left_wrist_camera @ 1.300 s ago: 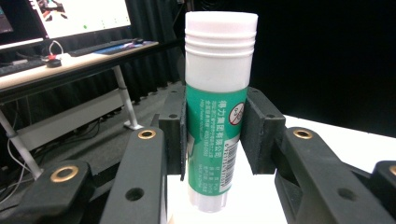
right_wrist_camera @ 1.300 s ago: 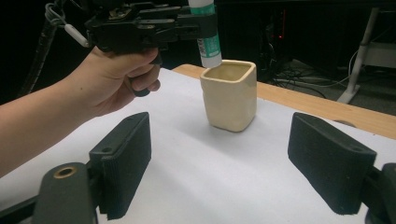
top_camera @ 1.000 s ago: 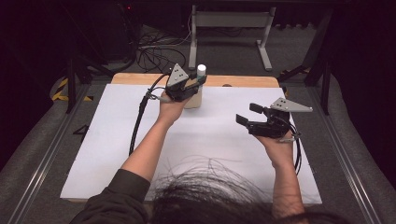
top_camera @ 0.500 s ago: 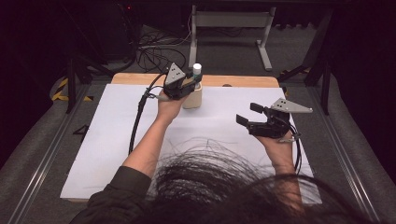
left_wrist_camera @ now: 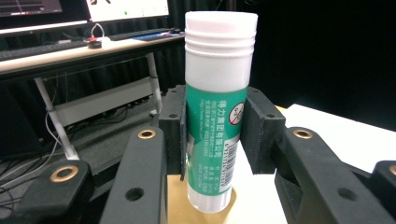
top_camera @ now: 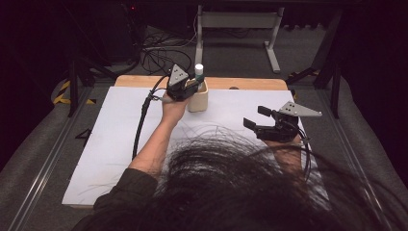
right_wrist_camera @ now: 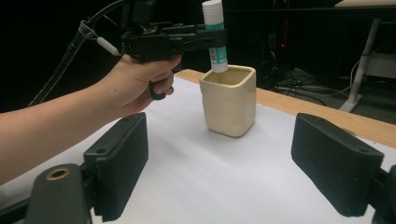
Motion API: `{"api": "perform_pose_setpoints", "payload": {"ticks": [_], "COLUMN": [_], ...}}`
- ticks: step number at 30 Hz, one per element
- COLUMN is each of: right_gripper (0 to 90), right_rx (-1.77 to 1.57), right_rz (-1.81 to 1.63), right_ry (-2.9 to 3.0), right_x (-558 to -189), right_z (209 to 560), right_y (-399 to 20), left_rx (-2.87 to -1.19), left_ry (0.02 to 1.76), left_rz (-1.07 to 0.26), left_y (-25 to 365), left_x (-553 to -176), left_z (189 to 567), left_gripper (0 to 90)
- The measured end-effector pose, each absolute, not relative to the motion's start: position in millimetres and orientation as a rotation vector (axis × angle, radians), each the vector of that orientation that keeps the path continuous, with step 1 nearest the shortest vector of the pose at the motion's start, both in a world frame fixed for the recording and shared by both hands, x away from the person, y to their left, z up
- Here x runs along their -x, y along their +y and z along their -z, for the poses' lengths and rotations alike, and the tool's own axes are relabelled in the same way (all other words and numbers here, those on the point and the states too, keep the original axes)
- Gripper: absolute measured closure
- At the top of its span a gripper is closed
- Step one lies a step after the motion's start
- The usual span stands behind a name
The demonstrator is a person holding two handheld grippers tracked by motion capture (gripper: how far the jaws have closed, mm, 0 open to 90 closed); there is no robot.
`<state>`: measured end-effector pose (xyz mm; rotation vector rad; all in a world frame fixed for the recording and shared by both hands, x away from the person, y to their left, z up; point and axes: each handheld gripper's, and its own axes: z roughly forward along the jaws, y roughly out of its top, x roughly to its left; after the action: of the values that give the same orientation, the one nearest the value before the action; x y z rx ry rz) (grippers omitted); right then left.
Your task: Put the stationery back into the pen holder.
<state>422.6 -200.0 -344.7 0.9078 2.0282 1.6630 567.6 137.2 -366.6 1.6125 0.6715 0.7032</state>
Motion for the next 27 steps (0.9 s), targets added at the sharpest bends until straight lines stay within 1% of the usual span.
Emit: {"api": "perform_pose_setpoints", "payload": {"ticks": [11, 27], "right_gripper": [19.5, 19.5], "right_rx": [-0.908, -0.912], "right_rz": [-1.665, -1.668], "right_ry": [2.026, 2.023], "right_x": [-424.4, -425.6], "right_z": [346.7, 348.0], "right_y": [-201.6, -202.6], "left_rx": [-1.594, -1.628], "left_ry": [0.727, 0.764], "left_rz": [-0.709, -0.702], "left_y": [139.1, 138.7], "left_x": [-580.0, -590.2], "left_z": [379.7, 397.1], "left_gripper": [65.2, 65.2]}}
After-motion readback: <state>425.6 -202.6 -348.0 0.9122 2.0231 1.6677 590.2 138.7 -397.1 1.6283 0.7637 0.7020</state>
